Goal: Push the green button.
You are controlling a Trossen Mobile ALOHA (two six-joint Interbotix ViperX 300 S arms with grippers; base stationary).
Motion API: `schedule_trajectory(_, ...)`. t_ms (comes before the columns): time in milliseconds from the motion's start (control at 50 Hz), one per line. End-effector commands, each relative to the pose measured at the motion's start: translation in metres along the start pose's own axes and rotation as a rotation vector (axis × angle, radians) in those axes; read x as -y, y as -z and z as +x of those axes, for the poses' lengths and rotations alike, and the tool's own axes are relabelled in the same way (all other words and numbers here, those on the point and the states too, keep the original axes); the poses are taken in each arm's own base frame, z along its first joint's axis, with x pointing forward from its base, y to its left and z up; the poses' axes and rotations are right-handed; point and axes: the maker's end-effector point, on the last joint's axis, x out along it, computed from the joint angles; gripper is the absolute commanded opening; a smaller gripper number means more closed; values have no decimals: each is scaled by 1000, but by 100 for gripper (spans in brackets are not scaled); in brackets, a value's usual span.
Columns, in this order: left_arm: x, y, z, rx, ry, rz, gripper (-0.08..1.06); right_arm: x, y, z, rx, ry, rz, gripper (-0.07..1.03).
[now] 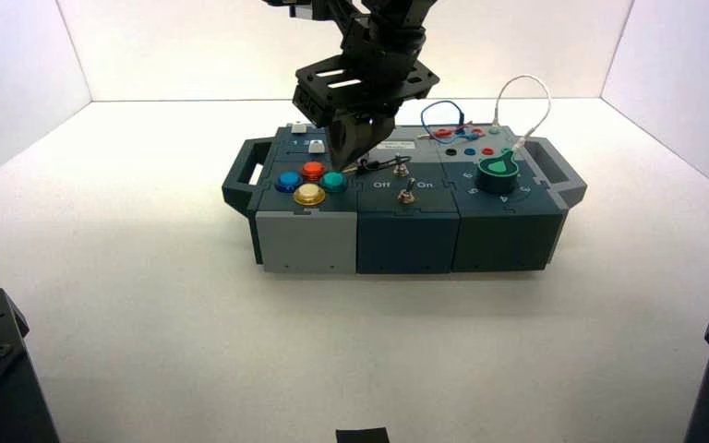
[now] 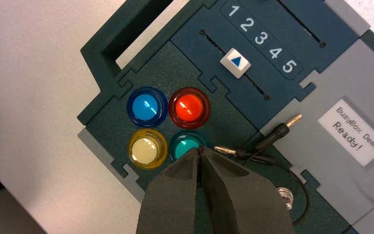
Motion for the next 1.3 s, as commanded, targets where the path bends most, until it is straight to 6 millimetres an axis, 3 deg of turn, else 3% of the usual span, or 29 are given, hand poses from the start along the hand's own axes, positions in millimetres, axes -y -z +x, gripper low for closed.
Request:
schedule_trajectory(20, 2, -14, -4, 32, 2, 10, 4, -4, -11, -7, 33, -9, 5, -2)
schedule_trajectory(740, 1, -13, 2, 12, 0, 23, 4, -7, -7, 2, 9, -22, 31, -2)
schedule_trajectory(840, 1, -15, 1, 15, 0, 27, 4, -7, -18, -8, 35, -22, 19, -2)
schedule_trajectory(1040, 2, -21, -1, 26, 1, 40, 4, -7, -57, -68, 128, -6, -40, -2)
schedule_trajectory(1220, 2, -25, -4, 35, 1, 46, 4, -7, -72, -115, 221, 9, -67, -2)
schedule_trajectory(1300, 2, -23, -4, 29, 2, 49, 4, -7, -71, -127, 253, 17, -79, -2)
